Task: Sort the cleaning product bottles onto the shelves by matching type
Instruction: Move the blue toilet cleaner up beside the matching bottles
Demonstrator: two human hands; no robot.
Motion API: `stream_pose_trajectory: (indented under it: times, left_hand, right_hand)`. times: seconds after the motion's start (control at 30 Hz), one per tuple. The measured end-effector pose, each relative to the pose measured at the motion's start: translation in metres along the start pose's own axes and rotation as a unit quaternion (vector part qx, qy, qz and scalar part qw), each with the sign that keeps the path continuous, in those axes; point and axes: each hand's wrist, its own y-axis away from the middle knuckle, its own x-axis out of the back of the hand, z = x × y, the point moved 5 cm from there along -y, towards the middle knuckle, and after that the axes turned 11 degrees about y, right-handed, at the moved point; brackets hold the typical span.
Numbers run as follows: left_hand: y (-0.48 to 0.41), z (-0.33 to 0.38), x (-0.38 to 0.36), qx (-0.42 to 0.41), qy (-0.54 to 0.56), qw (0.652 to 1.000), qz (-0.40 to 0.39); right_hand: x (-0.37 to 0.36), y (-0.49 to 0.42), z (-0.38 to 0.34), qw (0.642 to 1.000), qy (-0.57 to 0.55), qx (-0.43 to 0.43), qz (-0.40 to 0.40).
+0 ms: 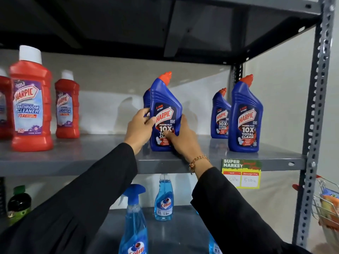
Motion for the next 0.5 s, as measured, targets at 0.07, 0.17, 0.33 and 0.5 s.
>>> stream_pose_trajectory:
  times: [0.07, 0.17, 0.33, 0.5]
  left_hand:
    - [-0.001, -0.001, 0.000, 0.007, 0.002, 1.000, -0.005]
    - [0.002, 0.003, 0.000, 0.007, -0.028, 0.999, -0.013]
    - [0.079, 0.020, 0.031, -0.326, -0.090, 0.924, 0.177]
    - [0.162, -0.094, 0.043, -0.324, -0.145, 0.923, 0.150]
  right_hand:
    - [0.000, -0.001, 0.003, 1.000, -0.003, -0.001, -0.005]
    - [0.003, 0.001, 0.004, 1.000, -0.008, -0.020, 0.018]
    - [0.011, 0.061, -0.007, 0.935, 0.038, 0.180, 0.303]
    - [-0.079, 0.158, 0.059, 0.916, 0.074, 0.281, 0.278]
